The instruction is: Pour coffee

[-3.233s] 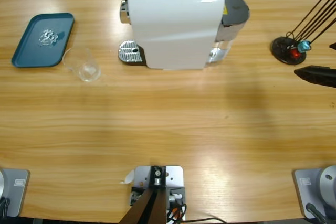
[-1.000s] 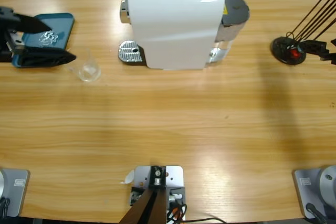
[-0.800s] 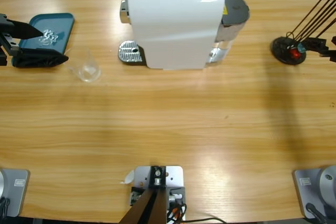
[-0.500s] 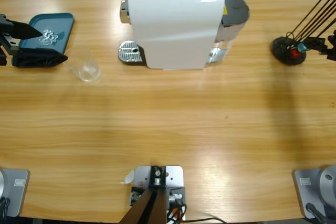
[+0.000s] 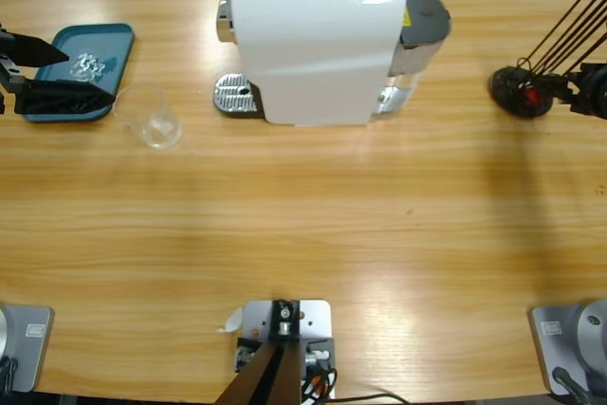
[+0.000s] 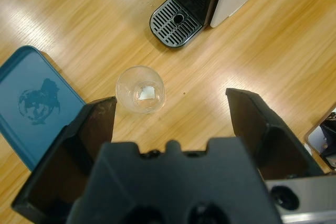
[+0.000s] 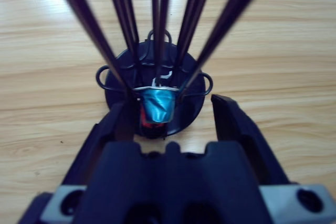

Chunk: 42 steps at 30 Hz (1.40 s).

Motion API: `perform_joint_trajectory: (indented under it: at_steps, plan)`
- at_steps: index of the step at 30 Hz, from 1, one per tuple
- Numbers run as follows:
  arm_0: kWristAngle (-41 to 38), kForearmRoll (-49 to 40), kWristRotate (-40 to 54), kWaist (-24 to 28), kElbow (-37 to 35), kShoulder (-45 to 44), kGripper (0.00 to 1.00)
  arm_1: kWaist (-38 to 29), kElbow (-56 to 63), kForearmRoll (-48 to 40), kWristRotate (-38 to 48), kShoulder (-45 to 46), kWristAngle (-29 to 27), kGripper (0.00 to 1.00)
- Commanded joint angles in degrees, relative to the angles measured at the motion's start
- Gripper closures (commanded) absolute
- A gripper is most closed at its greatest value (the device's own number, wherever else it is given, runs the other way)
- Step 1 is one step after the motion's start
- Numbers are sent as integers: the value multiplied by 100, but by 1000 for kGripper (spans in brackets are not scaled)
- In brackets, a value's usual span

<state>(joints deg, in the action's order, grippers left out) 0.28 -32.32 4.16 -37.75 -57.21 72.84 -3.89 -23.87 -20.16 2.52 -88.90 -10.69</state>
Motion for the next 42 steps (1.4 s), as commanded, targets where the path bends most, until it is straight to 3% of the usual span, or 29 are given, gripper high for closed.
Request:
perform_joint_trajectory:
  at_steps: [1, 4, 19, 20, 29, 36, 38, 40, 42]
  plan:
    - [42, 15, -82, 58, 212, -69, 96, 108, 172, -212, -125, -172, 136, 497]
    - [42, 15, -82, 58, 219, -69, 96, 108, 188, -298, -171, -172, 210, 624]
    - [-2, 15, -184, 58, 462, -148, 96, 111, 204, -317, -329, 27, 226, 633]
    - [-2, 15, -188, 58, 479, -157, 96, 108, 190, -312, -340, 58, 226, 675]
    - [-72, 251, -244, 58, 614, -49, 96, 109, -111, 502, -433, 704, 173, 699]
    - [-81, 287, -249, 58, 679, -72, 96, 111, -214, 625, -454, 779, 206, 694]
    - [-81, 287, -249, 58, 694, -84, 96, 111, -214, 604, -443, 718, 226, 617]
    - [-81, 289, -249, 58, 694, -79, 96, 109, -214, 602, -410, 649, 215, 352]
    - [-81, 312, -249, 58, 694, -69, 96, 108, -214, 643, -396, 579, 199, 335]
